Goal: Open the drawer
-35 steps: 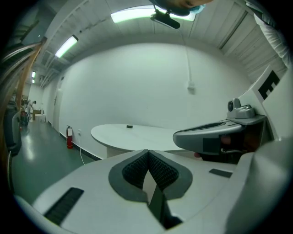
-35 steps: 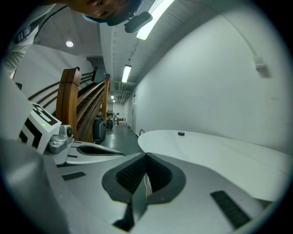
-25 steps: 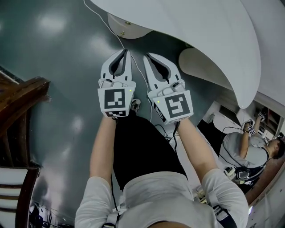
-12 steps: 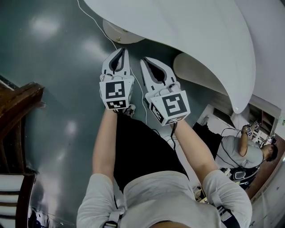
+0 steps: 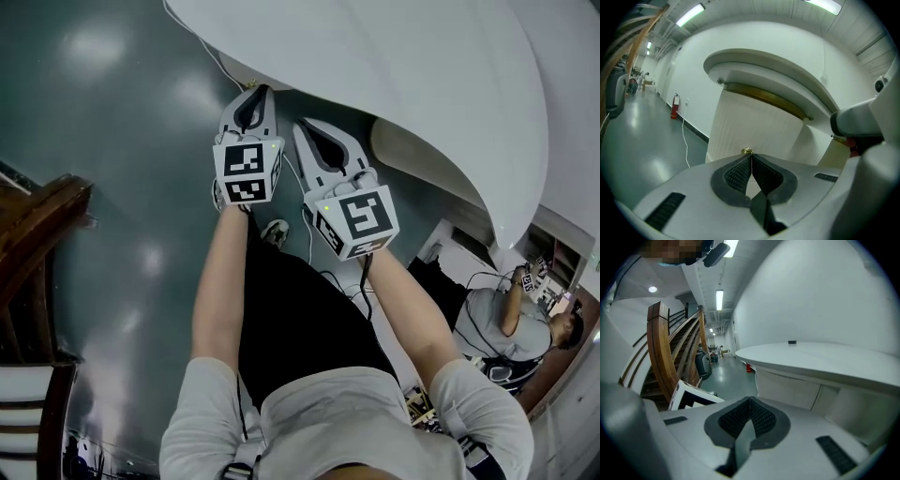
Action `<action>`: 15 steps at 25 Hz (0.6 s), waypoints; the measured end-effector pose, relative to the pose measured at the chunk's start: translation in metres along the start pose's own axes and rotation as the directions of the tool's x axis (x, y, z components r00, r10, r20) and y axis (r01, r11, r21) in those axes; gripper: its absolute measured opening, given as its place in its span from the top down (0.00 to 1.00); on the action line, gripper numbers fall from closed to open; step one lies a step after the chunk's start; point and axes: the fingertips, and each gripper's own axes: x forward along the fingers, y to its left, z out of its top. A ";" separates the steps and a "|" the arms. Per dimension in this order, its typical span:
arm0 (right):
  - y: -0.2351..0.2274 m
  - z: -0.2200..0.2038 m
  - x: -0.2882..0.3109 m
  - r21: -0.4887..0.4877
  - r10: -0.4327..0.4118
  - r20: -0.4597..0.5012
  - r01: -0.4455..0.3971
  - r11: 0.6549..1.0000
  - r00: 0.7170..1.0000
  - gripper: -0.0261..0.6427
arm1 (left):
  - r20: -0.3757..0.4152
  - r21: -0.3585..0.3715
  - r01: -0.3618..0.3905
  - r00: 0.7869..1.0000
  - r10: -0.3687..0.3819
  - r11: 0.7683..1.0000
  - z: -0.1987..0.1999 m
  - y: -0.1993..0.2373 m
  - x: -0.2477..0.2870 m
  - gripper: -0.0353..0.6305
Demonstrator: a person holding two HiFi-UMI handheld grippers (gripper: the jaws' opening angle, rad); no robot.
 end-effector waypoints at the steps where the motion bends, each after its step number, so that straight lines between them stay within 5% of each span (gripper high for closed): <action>1: -0.001 -0.002 0.002 0.004 -0.002 -0.004 0.002 1.000 1.000 0.94 | -0.002 -0.004 0.004 1.000 -0.004 1.000 -0.003 0.003 0.004 0.94; 7: -0.003 -0.013 0.014 -0.006 0.018 -0.026 -0.018 1.000 0.999 0.94 | -0.005 -0.096 0.054 0.999 -0.054 0.994 -0.012 0.013 0.023 0.93; 11: -0.003 -0.015 0.014 0.001 0.024 -0.036 -0.024 1.000 0.999 0.94 | 0.010 -0.190 0.096 0.995 -0.096 0.977 -0.012 0.013 0.029 0.73; 15: -0.005 -0.015 0.014 -0.002 0.030 -0.041 -0.030 1.000 0.999 0.94 | 0.033 -0.246 0.133 0.991 -0.129 0.960 -0.009 0.010 0.040 0.71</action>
